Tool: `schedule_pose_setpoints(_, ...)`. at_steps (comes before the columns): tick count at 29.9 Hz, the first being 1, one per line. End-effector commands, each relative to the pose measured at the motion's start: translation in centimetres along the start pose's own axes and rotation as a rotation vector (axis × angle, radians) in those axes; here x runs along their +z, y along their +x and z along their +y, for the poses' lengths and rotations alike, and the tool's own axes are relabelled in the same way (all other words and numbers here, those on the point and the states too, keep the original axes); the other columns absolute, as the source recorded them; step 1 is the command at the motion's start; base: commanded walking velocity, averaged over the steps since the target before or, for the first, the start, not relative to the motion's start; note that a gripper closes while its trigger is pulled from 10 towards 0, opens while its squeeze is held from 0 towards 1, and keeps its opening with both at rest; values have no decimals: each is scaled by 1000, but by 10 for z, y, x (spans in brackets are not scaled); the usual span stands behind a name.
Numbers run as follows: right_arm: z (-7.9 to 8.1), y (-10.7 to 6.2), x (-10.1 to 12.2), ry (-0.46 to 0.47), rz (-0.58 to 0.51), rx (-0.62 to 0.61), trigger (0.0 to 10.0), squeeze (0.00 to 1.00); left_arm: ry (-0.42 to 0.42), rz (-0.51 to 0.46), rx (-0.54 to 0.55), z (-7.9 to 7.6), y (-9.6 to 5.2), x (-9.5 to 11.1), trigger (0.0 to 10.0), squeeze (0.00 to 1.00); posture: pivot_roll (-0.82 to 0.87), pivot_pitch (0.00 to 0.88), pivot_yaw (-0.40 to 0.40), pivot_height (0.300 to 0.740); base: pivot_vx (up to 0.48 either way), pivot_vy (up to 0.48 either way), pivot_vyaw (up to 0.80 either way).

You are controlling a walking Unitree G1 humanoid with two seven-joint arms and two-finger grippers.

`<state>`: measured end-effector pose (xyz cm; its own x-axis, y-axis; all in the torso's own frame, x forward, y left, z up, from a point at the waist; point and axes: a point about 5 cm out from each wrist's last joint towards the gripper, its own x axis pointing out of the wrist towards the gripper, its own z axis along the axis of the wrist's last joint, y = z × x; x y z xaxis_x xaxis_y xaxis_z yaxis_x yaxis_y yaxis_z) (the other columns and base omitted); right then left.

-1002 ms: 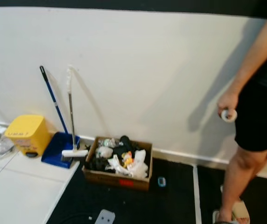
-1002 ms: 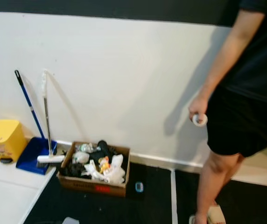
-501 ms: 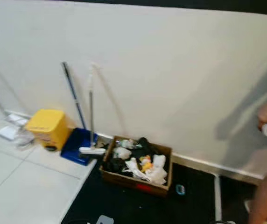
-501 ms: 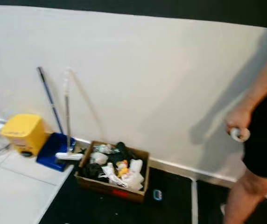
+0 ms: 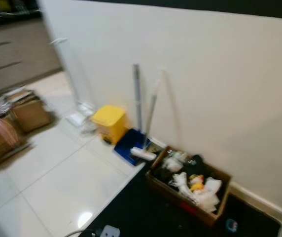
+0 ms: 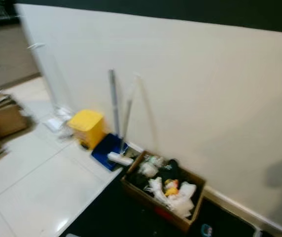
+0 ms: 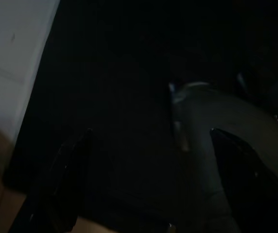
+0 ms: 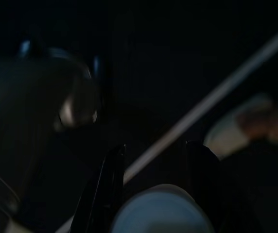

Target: Restocking fridge

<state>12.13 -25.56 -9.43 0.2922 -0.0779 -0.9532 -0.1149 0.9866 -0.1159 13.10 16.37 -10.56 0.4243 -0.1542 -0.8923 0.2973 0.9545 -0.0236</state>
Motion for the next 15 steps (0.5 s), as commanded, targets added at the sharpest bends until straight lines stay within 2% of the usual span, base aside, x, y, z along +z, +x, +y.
schedule_pose_setpoints(1, 3, 1, 1, -2, -2, 14, 10000, 0, 8, 46, -14, -4, -1, -12, 10000, 0, -86, 0, -21, 740, 0, 0, 800)
schedule_pose_setpoints(15, 5, 1, 1, 0, -1, 23, 10000, 0, 5, 51, -9, -5, -1, -13, 10000, 0, -88, 0, -23, 740, 0, 0, 800)
